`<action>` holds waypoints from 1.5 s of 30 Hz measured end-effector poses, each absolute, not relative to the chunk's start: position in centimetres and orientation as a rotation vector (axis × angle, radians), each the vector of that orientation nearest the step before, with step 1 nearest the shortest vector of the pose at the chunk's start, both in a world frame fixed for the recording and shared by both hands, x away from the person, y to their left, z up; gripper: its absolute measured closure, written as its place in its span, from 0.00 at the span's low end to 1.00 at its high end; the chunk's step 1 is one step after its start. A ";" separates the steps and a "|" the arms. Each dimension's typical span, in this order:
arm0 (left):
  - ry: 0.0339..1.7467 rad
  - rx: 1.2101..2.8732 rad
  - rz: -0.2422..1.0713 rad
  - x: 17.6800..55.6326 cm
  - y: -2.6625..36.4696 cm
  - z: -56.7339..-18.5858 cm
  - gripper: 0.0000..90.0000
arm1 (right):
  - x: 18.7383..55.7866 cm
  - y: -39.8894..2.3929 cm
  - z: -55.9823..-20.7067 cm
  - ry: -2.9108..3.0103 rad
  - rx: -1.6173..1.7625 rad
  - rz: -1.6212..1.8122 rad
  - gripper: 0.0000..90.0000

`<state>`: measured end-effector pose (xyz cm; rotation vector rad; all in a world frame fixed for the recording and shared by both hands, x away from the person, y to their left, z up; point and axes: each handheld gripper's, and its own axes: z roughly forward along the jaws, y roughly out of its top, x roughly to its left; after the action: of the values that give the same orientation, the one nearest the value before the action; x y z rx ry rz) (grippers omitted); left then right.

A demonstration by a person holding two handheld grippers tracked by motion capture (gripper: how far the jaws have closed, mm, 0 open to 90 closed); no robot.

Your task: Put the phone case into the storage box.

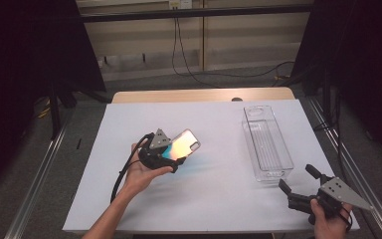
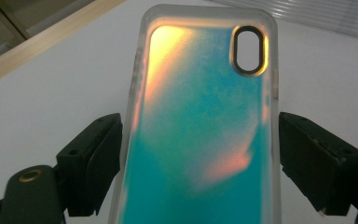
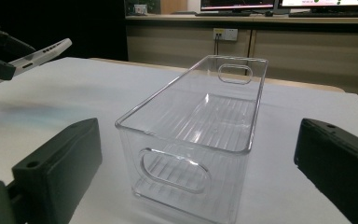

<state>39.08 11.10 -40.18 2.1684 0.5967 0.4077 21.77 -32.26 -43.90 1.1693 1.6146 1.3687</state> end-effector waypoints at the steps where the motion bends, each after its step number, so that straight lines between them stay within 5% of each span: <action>1: 0.597 2.160 0.412 39.0 11.1 -40.1 0.18 | 21.8 -32.3 -43.9 1.614 1.170 1.369 0.01; 45: 0.530 2.122 0.498 34.3 9.7 -39.7 0.18 | 25.6 -24.4 -40.8 1.826 1.057 1.417 0.00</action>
<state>34.27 9.67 -39.67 2.1224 0.5305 0.4983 25.59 -24.41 -40.75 1.0572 1.8262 1.4172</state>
